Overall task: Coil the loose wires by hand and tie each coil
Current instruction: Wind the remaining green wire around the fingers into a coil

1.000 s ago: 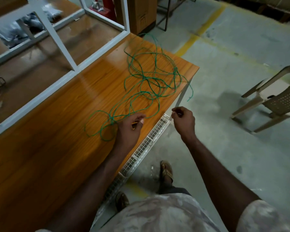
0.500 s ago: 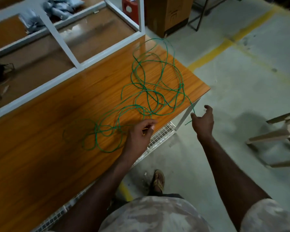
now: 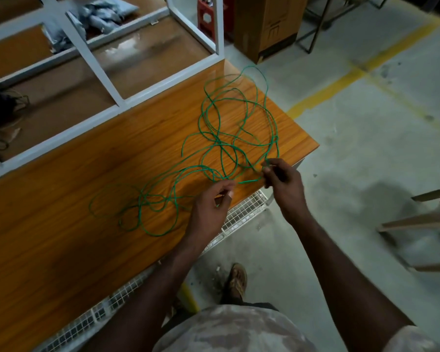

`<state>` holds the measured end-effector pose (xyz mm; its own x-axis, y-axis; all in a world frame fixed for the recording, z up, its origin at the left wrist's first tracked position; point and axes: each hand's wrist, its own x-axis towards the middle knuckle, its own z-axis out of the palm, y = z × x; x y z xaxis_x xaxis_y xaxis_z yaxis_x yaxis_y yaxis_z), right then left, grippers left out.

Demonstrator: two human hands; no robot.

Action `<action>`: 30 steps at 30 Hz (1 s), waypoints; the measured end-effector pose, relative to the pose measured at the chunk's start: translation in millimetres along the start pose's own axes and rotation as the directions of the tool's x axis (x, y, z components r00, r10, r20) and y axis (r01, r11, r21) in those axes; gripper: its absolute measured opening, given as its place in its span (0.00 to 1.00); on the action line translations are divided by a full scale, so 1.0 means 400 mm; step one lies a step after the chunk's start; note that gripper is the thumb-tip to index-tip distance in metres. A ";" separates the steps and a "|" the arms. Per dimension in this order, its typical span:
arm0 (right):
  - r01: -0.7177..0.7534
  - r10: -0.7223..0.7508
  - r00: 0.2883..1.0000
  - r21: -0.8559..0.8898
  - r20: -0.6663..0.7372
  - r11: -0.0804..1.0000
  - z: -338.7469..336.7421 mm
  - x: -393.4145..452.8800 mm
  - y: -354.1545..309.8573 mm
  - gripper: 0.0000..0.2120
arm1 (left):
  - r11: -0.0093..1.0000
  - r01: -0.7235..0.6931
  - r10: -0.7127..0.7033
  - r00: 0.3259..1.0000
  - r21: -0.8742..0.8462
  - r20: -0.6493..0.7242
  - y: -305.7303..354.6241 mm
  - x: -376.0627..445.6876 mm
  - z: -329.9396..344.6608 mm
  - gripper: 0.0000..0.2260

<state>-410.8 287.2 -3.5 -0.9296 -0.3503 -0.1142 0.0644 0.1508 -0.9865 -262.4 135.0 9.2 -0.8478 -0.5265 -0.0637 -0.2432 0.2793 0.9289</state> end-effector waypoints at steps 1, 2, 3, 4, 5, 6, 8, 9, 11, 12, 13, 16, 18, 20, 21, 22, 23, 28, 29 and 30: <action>0.019 -0.024 0.995 0.056 0.093 0.998 0.019 -0.017 -0.026 0.07 | 1.000 0.003 -0.003 1.000 -0.009 -0.005 0.004 -0.001 0.000 0.12; 0.026 -0.043 0.982 0.093 0.187 0.995 0.040 -0.036 -0.051 0.07 | 1.000 0.005 -0.005 1.000 -0.016 -0.008 0.010 -0.003 0.000 0.12; 0.031 -0.062 0.959 0.115 0.276 0.993 0.063 -0.054 -0.070 0.08 | 1.000 0.009 -0.009 1.000 -0.021 -0.007 0.015 -0.006 -0.003 0.13; 0.036 -0.078 0.932 0.122 0.353 0.992 0.085 -0.073 -0.087 0.08 | 1.000 0.014 -0.014 1.000 -0.025 -0.006 0.019 -0.011 -0.008 0.12; 0.044 -0.091 0.906 0.124 0.413 0.991 0.104 -0.091 -0.102 0.08 | 1.000 0.016 -0.016 1.000 -0.023 -0.013 0.023 -0.020 -0.017 0.11; 0.053 -0.103 0.884 0.122 0.455 0.991 0.121 -0.107 -0.115 0.07 | 1.000 0.017 -0.017 0.999 -0.010 -0.033 0.021 -0.028 -0.028 0.09; 0.075 -0.126 0.848 0.118 0.515 0.990 0.149 -0.132 -0.144 0.08 | 1.000 0.021 -0.021 0.996 0.004 -0.084 0.013 -0.051 -0.059 0.08; 0.080 -0.130 0.834 0.117 0.536 0.990 0.162 -0.142 -0.160 0.09 | 1.000 0.019 -0.020 0.995 -0.006 -0.100 0.009 -0.064 -0.078 0.10; 0.086 -0.131 0.811 0.106 0.571 0.991 0.191 -0.158 -0.189 0.10 | 1.000 0.004 -0.007 0.994 -0.028 -0.105 0.001 -0.091 -0.117 0.14; 0.090 -0.133 0.797 0.101 0.589 0.991 0.210 -0.168 -0.202 0.10 | 1.000 -0.007 0.004 0.994 -0.027 -0.105 -0.003 -0.107 -0.138 0.16; 0.095 -0.132 0.784 0.093 0.606 0.991 0.230 -0.179 -0.212 0.10 | 0.999 -0.014 0.010 0.993 -0.030 -0.115 -0.008 -0.122 -0.159 0.17; 0.126 -0.146 0.746 0.077 0.649 0.989 0.311 -0.229 -0.247 0.10 | 0.998 -0.003 -0.007 0.987 -0.059 -0.163 -0.023 -0.171 -0.228 0.13; 0.135 -0.155 0.726 0.082 0.670 0.987 0.373 -0.272 -0.266 0.10 | 0.998 0.028 -0.038 0.981 -0.054 -0.191 -0.028 -0.210 -0.281 0.14; 0.138 -0.158 0.712 0.085 0.684 0.987 0.445 -0.326 -0.278 0.10 | 0.999 0.039 -0.039 0.977 -0.007 -0.209 -0.042 -0.255 -0.345 0.18; 0.133 -0.160 0.703 0.092 0.693 0.987 0.482 -0.358 -0.283 0.10 | 0.999 0.037 -0.034 0.976 0.010 -0.216 -0.055 -0.282 -0.382 0.19; 0.122 -0.157 0.701 0.099 0.696 0.988 0.521 -0.392 -0.287 0.10 | 0.999 0.034 -0.029 0.974 0.018 -0.225 -0.071 -0.307 -0.420 0.18; 0.107 -0.155 0.700 0.112 0.697 0.988 0.561 -0.427 -0.290 0.10 | 0.999 0.031 -0.027 0.973 0.011 -0.230 -0.088 -0.333 -0.460 0.15; 0.090 -0.177 0.708 0.162 0.684 0.983 0.762 -0.617 -0.296 0.09 | 0.998 0.062 -0.062 0.968 -0.007 -0.242 -0.176 -0.475 -0.676 0.08; 0.088 -0.187 0.711 0.178 0.678 0.980 0.800 -0.655 -0.297 0.09 | 0.998 0.055 -0.056 0.968 -0.012 -0.246 -0.191 -0.506 -0.718 0.09; 0.086 -0.197 0.714 0.195 0.672 0.977 0.837 -0.692 -0.298 0.08 | 0.999 0.044 -0.044 0.966 -0.003 -0.254 -0.207 -0.536 -0.760 0.12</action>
<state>-39.9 56.8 106.1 -0.4321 -0.9012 0.0338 0.0532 -0.0629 -0.9966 82.8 -19.4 56.7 -0.6887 -0.7250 -0.0095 -0.2792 0.2530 0.9263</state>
